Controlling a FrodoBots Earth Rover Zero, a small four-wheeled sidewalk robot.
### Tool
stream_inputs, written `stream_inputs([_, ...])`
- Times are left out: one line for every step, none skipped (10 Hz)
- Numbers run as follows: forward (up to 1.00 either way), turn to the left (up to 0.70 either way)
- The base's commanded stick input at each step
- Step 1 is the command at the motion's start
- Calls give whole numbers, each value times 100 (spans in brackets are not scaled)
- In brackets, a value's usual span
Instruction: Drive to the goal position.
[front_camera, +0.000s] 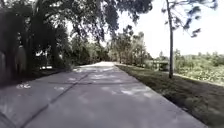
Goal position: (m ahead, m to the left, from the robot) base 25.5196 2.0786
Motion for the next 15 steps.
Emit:
stream_inputs([85,0])
stream_inputs([85,0])
stream_inputs([85,0])
stream_inputs([85,0])
stream_inputs([85,0])
stream_inputs([85,0])
stream_inputs([85,0])
stream_inputs([85,0])
stream_inputs([85,0])
stream_inputs([85,0])
stream_inputs([85,0])
stream_inputs([85,0])
stream_inputs([85,0])
stream_inputs([85,0])
stream_inputs([85,0])
